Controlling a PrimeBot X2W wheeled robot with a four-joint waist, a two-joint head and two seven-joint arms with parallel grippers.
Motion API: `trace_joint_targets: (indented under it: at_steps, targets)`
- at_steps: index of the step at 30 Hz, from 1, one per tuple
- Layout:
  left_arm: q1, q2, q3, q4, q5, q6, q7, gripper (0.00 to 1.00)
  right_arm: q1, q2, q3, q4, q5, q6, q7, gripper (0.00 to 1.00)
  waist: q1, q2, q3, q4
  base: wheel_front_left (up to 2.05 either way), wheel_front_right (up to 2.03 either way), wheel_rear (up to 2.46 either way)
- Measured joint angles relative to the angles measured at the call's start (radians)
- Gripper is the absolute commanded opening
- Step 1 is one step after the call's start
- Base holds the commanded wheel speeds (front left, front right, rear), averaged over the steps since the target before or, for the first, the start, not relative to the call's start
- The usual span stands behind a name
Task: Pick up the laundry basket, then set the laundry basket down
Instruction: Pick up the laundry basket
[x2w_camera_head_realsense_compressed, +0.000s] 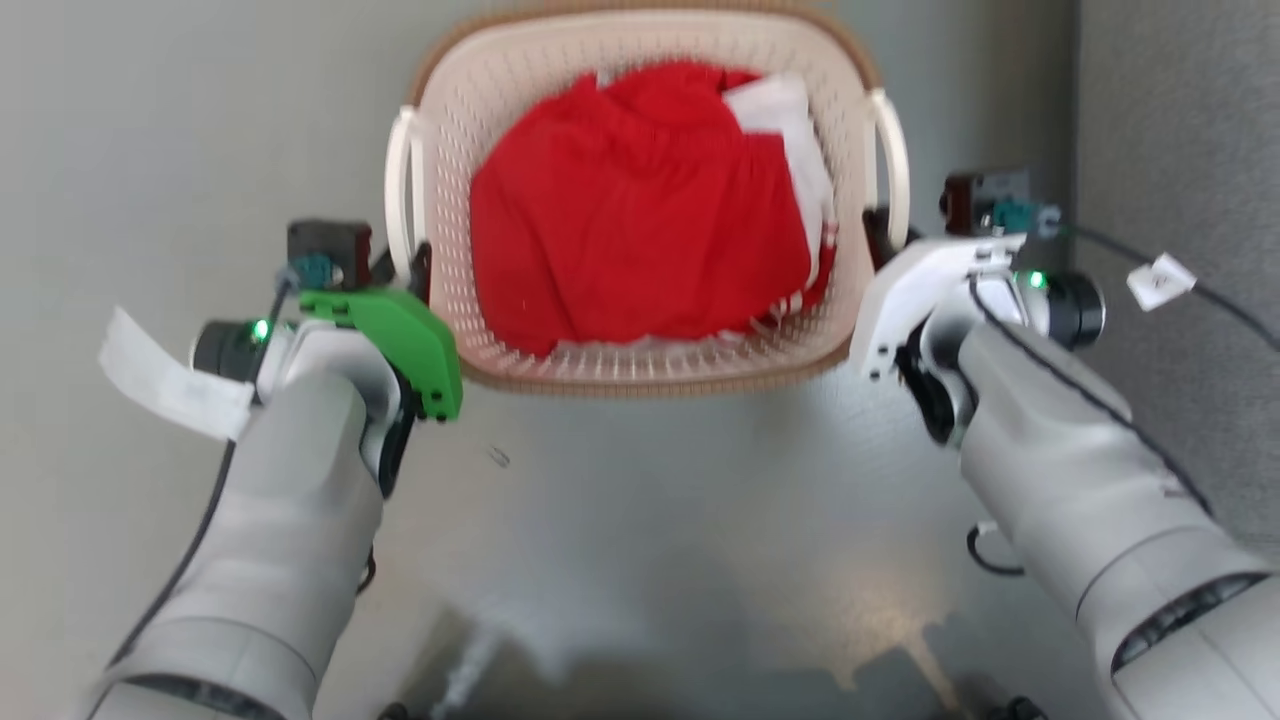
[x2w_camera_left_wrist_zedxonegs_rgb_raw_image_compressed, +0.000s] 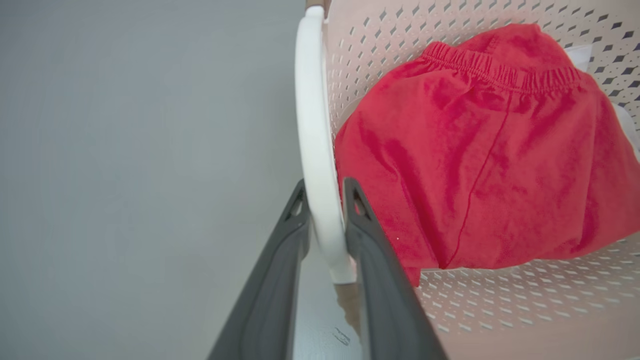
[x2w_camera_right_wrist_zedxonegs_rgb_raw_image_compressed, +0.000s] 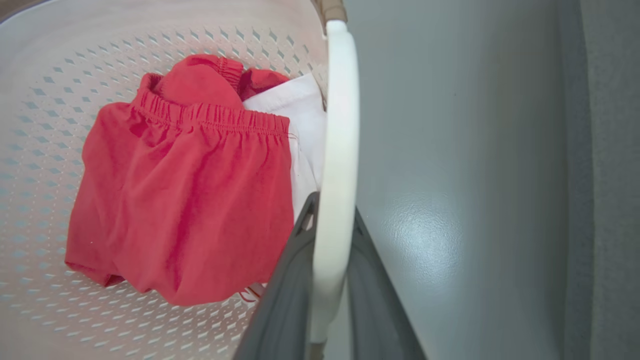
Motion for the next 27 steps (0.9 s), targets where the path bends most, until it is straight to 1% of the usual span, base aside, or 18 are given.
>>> trace_joint_targets:
  at_steps: [4, 11, 17, 27]
  targets:
    - [0.046, -0.001, -0.009, 0.006, -0.012, -0.008, 0.0, 0.0, 0.051, 0.001, 0.019, -0.002, 0.027, 0.007, 0.0, 0.0, 0.0, 0.0, -0.052, 0.0, 0.0, 0.0, 0.0]
    - [0.125, -0.002, -0.035, 0.018, -0.044, -0.016, 0.001, 0.0, 0.136, 0.005, 0.047, -0.005, 0.056, 0.008, 0.004, 0.0, 0.0, 0.0, -0.13, 0.0, 0.0, 0.0, 0.0]
    - [0.192, -0.002, -0.062, 0.028, -0.057, -0.021, 0.021, 0.0, 0.209, 0.006, 0.08, -0.01, 0.1, 0.008, 0.048, 0.0, 0.0, 0.0, -0.208, -0.001, 0.0, 0.0, 0.0]
    - [0.298, -0.001, -0.078, 0.039, -0.101, -0.025, 0.051, 0.0, 0.333, 0.006, 0.14, -0.034, 0.156, 0.006, 0.105, 0.0, 0.0, 0.0, -0.338, -0.007, 0.0, 0.0, 0.0]
